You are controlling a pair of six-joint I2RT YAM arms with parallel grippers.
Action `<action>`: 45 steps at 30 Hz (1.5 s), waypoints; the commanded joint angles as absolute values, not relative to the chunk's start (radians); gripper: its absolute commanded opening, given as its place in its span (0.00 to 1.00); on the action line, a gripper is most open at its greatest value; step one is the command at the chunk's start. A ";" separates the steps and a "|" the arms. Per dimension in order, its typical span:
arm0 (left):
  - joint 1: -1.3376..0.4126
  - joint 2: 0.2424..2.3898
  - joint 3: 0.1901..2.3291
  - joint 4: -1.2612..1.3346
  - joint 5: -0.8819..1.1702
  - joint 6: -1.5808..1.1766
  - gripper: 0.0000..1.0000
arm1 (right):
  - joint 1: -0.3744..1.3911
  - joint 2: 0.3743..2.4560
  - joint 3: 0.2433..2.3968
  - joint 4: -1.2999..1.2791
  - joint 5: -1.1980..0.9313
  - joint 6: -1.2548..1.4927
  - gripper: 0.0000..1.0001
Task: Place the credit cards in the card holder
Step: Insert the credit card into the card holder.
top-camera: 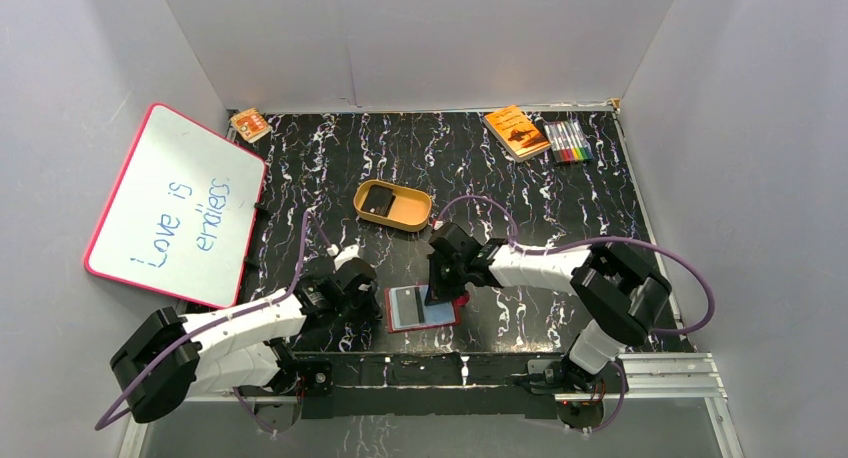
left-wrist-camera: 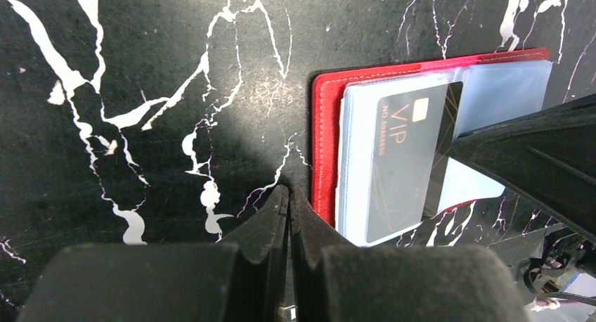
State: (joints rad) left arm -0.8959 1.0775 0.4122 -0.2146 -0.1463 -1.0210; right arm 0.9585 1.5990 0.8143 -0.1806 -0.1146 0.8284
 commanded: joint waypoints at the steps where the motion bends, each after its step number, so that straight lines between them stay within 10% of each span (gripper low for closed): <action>1: -0.899 1.107 0.414 -0.221 -0.155 -1.002 0.01 | 0.956 1.627 0.853 -0.162 -0.144 0.800 0.03; 27: -0.899 1.139 0.414 -0.174 -0.125 -0.996 0.00 | 0.975 1.654 0.902 -0.152 -0.175 0.788 0.01; 45: -0.893 0.947 0.577 -0.467 -0.395 -0.960 0.13 | 0.862 1.256 0.874 -0.272 0.074 0.655 0.41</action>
